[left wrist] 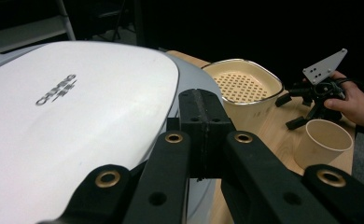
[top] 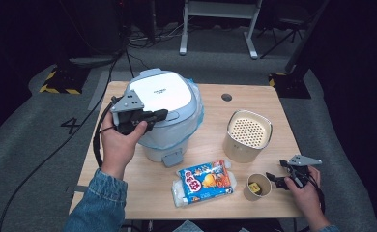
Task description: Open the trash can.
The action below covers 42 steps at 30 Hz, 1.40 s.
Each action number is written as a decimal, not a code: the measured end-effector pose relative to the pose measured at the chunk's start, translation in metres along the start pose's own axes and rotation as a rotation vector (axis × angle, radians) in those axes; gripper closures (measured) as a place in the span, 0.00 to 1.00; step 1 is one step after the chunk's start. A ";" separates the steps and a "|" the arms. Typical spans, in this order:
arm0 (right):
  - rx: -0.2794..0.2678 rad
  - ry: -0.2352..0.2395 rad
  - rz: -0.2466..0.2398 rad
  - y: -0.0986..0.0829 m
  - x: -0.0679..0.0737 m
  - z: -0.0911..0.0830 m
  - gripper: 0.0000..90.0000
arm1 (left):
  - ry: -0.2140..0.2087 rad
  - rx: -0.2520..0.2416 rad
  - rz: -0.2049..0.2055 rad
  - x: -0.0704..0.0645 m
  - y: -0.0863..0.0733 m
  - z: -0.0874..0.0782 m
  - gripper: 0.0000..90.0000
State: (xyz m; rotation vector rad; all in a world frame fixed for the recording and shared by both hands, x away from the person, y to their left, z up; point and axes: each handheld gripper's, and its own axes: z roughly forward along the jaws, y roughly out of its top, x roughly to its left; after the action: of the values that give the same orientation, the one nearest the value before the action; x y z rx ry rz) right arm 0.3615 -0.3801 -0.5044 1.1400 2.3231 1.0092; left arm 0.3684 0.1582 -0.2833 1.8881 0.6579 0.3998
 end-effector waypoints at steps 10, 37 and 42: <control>0.000 0.000 0.000 0.000 0.000 0.000 0.15 | 0.021 0.056 0.024 -0.003 0.006 0.018 1.00; 0.000 0.000 0.000 0.000 0.000 0.000 0.15 | 0.071 0.089 0.048 -0.006 0.009 0.017 0.75; 0.000 0.000 0.000 0.000 0.000 0.000 0.15 | 0.027 0.062 0.059 -0.015 0.004 0.013 0.58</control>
State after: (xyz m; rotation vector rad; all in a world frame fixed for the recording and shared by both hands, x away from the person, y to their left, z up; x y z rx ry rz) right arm 0.3615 -0.3801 -0.5044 1.1405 2.3232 1.0094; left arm 0.3643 0.1384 -0.2844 1.9677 0.6403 0.4471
